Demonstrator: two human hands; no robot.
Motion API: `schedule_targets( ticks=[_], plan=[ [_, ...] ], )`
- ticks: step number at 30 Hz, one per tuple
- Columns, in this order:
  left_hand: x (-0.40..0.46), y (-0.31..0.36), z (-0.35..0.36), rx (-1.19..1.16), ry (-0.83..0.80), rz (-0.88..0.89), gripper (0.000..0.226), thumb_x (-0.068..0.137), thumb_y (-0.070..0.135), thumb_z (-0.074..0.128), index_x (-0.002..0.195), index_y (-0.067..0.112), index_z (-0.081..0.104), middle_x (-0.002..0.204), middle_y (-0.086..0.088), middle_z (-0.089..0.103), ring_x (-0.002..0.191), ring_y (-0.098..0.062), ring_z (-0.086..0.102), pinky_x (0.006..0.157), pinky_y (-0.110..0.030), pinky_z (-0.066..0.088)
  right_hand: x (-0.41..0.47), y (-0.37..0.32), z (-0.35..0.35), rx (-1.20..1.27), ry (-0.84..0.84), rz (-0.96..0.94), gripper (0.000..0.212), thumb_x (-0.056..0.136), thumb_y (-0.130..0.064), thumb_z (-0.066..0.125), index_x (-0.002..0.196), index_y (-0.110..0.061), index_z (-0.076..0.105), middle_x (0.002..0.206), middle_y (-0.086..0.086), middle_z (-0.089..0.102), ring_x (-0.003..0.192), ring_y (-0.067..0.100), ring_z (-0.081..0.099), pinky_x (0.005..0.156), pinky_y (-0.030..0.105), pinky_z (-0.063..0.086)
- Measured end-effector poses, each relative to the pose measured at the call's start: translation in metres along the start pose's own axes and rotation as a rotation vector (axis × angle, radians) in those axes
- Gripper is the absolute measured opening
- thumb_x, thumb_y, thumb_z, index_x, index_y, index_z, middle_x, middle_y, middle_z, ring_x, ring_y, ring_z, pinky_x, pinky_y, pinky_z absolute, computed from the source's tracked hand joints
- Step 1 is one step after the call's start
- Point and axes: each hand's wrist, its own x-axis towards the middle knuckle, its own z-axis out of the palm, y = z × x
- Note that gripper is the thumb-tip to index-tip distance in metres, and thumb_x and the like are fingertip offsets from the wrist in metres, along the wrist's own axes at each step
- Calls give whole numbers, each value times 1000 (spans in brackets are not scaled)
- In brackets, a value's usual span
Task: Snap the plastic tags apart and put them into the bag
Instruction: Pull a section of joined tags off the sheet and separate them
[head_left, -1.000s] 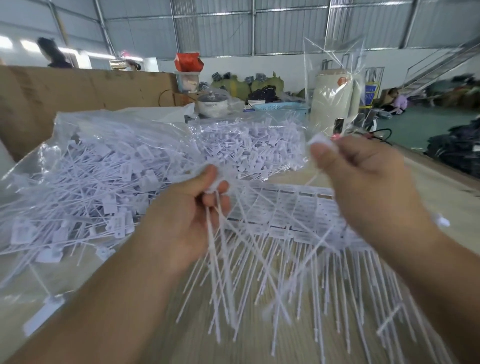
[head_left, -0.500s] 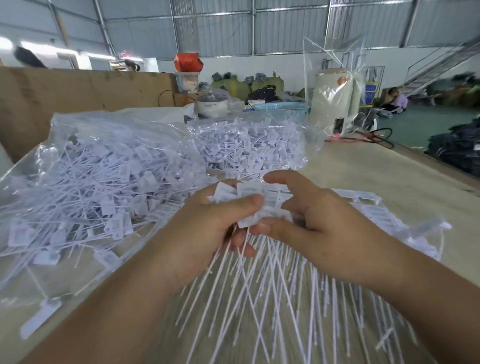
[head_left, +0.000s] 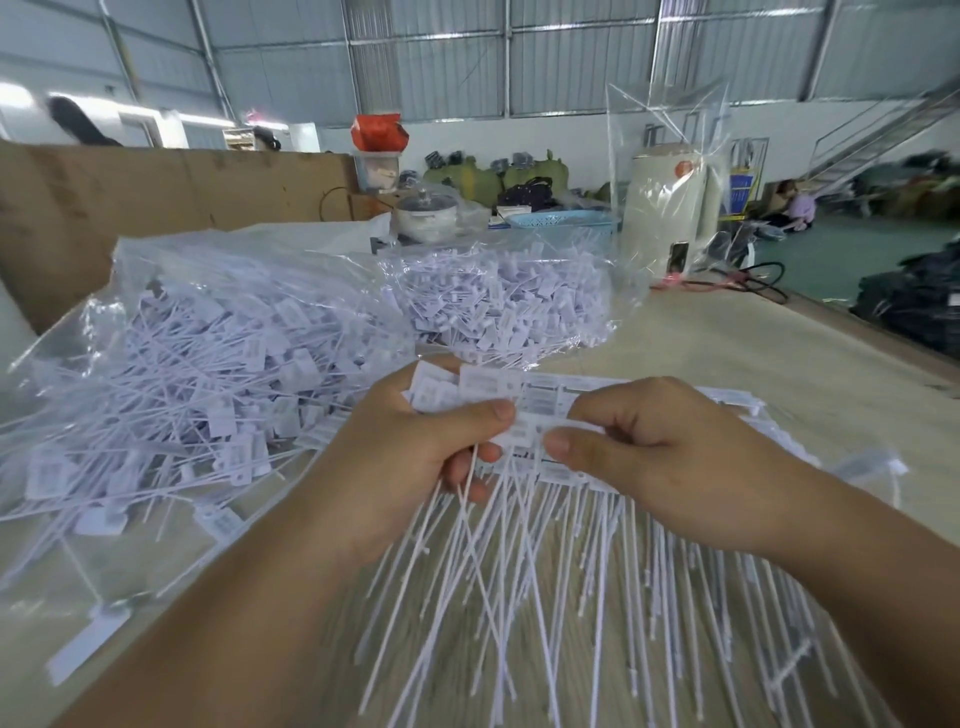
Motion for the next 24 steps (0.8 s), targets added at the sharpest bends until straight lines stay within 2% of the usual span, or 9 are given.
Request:
schedule_targets(
  ticks=[4,6,11,13,15,17,19,21,24],
  plan=[
    [0,0,-2,-12,-10,-11,26,61,19,77,84,10,67,57,-14,54,38,-9,50,41,-23,46,0,-5,5,52,9,1,43,92,-42,56,57,-19,45,47,-11,36,44,7,32,46,20,29],
    [0,1,-1,-15,7,16,26,63,17,76,86,10,66,58,-13,56,39,-9,50,42,-24,47,1,-6,6,72,67,-4,44,92,-39,57,55,-21,43,47,-11,37,43,5,32,45,19,29],
    [-1,6,8,-123,46,74,25,65,13,72,88,9,63,59,-6,62,42,-10,50,43,-23,50,1,-16,19,65,325,-46,44,93,-34,55,58,-11,40,47,-9,36,43,7,33,42,19,28],
    [-3,6,13,-218,64,57,22,65,10,71,85,11,62,57,-6,62,39,-10,49,42,-24,50,3,-14,15,191,486,15,43,95,-36,52,63,-9,44,45,-9,34,39,6,31,39,14,27],
    [-3,4,15,-300,92,24,20,65,9,70,83,11,62,56,-6,62,36,-9,48,41,-22,50,4,-10,3,356,627,83,45,96,-42,51,67,-9,45,50,-8,32,44,11,30,41,23,32],
    [-2,4,15,-313,119,-6,21,66,10,70,87,9,63,56,-6,62,37,-9,48,42,-21,49,2,-6,-5,427,584,72,43,91,-48,55,70,-11,48,55,-1,34,49,17,30,45,29,31],
    [-2,3,14,-244,108,-16,28,67,11,71,94,4,65,55,-6,62,37,-8,48,41,-21,49,0,-4,-1,422,392,20,34,80,-54,57,83,-20,55,54,-1,38,48,19,30,42,29,29],
    [-3,2,15,-171,52,-14,21,67,12,71,87,7,70,55,-6,61,36,-9,47,40,-20,47,-1,-2,9,333,185,-42,33,76,-59,56,101,-38,52,51,-7,43,44,16,35,41,29,30],
    [-5,1,16,-115,-53,-24,8,68,13,73,75,16,74,58,-9,60,38,-11,44,43,-24,48,-2,3,16,107,83,-98,54,77,-65,50,126,-45,38,55,-23,54,46,-2,46,46,10,36]
  ],
)
